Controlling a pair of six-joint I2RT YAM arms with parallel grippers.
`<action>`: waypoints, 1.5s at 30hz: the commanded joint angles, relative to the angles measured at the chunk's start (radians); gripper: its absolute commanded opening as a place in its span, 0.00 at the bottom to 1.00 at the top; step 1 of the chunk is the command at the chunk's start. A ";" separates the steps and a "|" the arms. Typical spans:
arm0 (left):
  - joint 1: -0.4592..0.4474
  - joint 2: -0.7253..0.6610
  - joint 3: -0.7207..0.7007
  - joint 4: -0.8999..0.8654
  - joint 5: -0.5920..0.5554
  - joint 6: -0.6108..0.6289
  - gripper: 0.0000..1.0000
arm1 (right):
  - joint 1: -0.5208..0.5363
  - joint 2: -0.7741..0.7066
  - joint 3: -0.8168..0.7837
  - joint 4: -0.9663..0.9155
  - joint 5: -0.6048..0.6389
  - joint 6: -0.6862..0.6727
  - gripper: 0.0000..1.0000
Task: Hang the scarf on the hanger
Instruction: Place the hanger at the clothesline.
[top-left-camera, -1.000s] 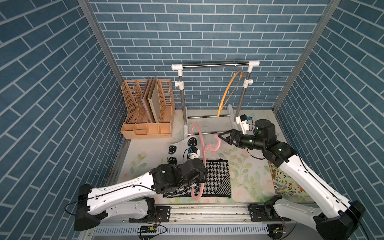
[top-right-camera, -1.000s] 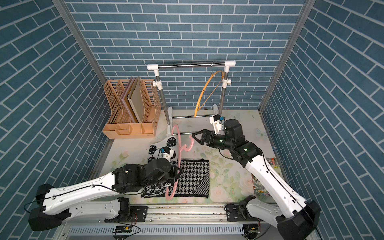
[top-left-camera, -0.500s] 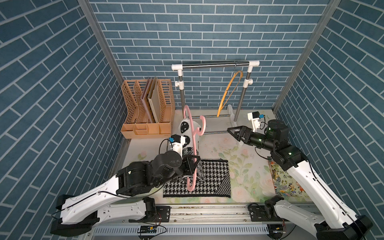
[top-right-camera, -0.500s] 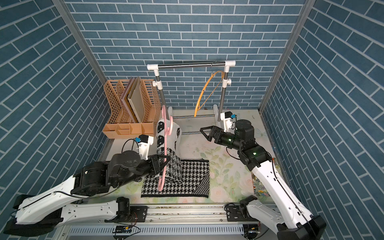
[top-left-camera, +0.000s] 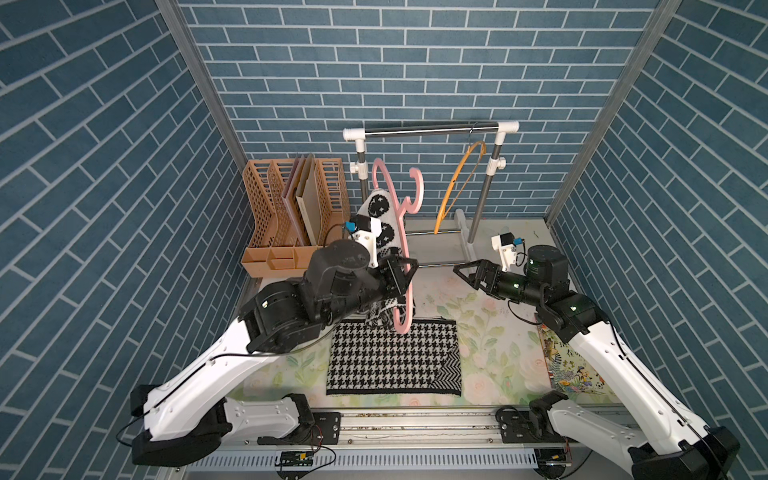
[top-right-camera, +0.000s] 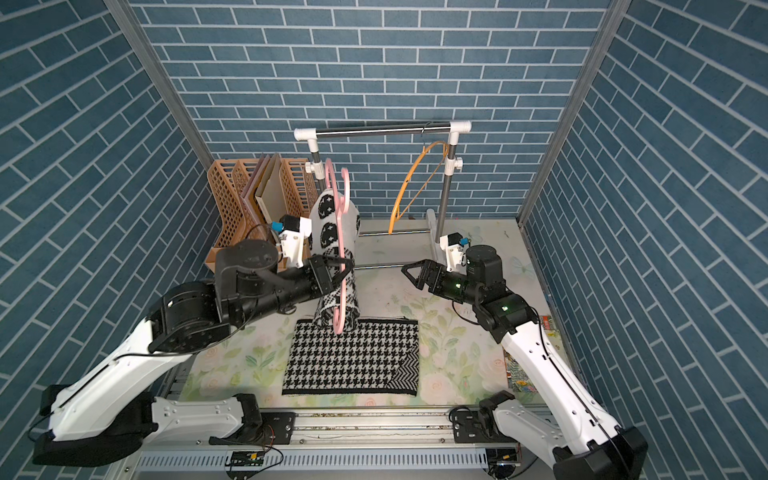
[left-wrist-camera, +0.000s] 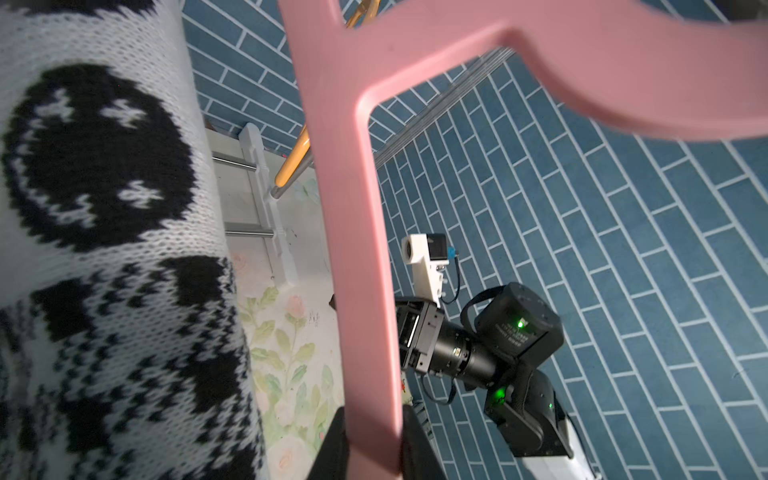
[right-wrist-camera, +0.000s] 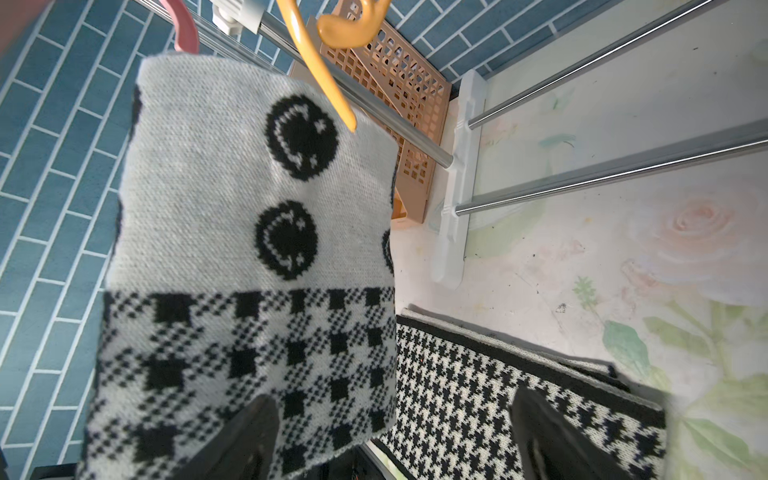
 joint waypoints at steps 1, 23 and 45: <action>0.099 0.065 0.094 0.113 0.142 0.057 0.00 | -0.008 -0.011 -0.003 -0.011 0.010 -0.020 0.91; 0.497 0.257 0.031 0.553 0.717 -0.122 0.00 | -0.014 -0.132 -0.050 -0.076 0.051 -0.003 0.91; 0.713 0.469 0.165 0.649 0.943 -0.212 0.00 | -0.015 -0.158 -0.102 -0.035 0.086 0.060 0.90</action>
